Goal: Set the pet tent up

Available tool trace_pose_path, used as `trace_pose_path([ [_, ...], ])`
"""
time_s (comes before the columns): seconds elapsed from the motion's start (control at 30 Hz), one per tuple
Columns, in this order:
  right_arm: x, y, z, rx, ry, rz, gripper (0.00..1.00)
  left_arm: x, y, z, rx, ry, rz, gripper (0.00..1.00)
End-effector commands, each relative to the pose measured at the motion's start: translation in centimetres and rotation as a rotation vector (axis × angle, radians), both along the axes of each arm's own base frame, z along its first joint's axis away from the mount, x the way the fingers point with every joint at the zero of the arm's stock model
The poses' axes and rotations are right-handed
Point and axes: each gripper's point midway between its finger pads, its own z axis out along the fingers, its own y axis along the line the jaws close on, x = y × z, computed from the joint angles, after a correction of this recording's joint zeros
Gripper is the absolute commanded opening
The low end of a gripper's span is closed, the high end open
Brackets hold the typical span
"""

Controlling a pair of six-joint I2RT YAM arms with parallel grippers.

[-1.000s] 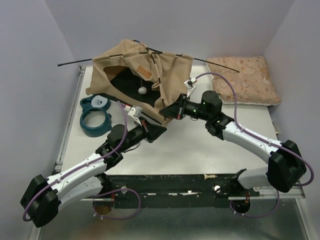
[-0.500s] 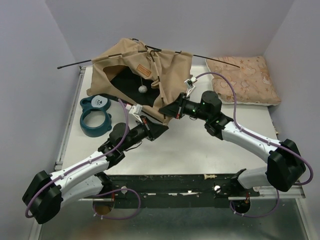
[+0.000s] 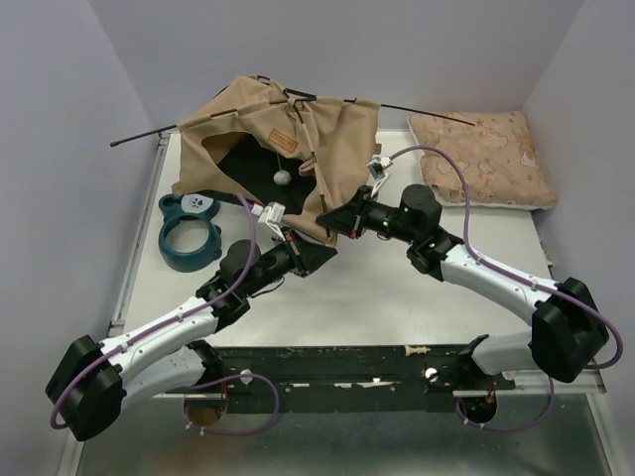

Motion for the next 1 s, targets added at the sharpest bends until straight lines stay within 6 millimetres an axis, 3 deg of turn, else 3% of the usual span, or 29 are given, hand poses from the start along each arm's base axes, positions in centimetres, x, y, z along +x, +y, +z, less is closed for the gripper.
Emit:
trace_pose_path([
  [0.0, -0.7, 0.1, -1.5, -0.064, -0.088, 0.034, 0.01, -0.6, -0.2, 4.4, -0.088, -0.111, -0.017, 0.06],
  [0.13, -0.9, -0.6, -2.4, -0.101, -0.082, 0.051, 0.01, -1.4, -0.2, 4.3, -0.068, -0.176, -0.055, 0.15],
  [0.27, -1.2, -1.7, -2.8, -0.12, -0.063, 0.085, 0.01, -4.3, -0.8, 3.1, 0.025, -0.221, -0.221, 0.55],
  [0.37, -1.5, -2.3, -3.0, -0.133, -0.07, 0.107, 0.01, -6.3, 0.6, 2.6, 0.059, -0.249, -0.269, 0.67],
  [0.47, -2.1, -2.7, -3.0, -0.137, -0.081, 0.142, 0.01, -6.6, 1.8, 2.8, 0.121, -0.305, -0.266, 0.69],
  [0.57, -3.0, -2.8, -3.2, -0.143, -0.092, 0.191, 0.01, -5.2, 2.9, 3.1, 0.15, -0.334, -0.221, 0.58],
  [0.7, -3.1, -2.7, -3.7, -0.154, -0.076, 0.203, 0.01, -3.3, 3.1, 2.3, 0.133, -0.277, -0.188, 0.56],
  [0.83, -3.2, -3.1, -4.8, -0.23, -0.055, 0.281, 0.01, -0.2, 3.6, 1.3, 0.14, -0.21, -0.109, 0.62],
  [0.97, -3.7, -4.5, -4.4, -0.245, -0.129, 0.284, 0.01, 1.0, 2.4, 2.8, 0.045, -0.224, -0.131, 0.62],
])
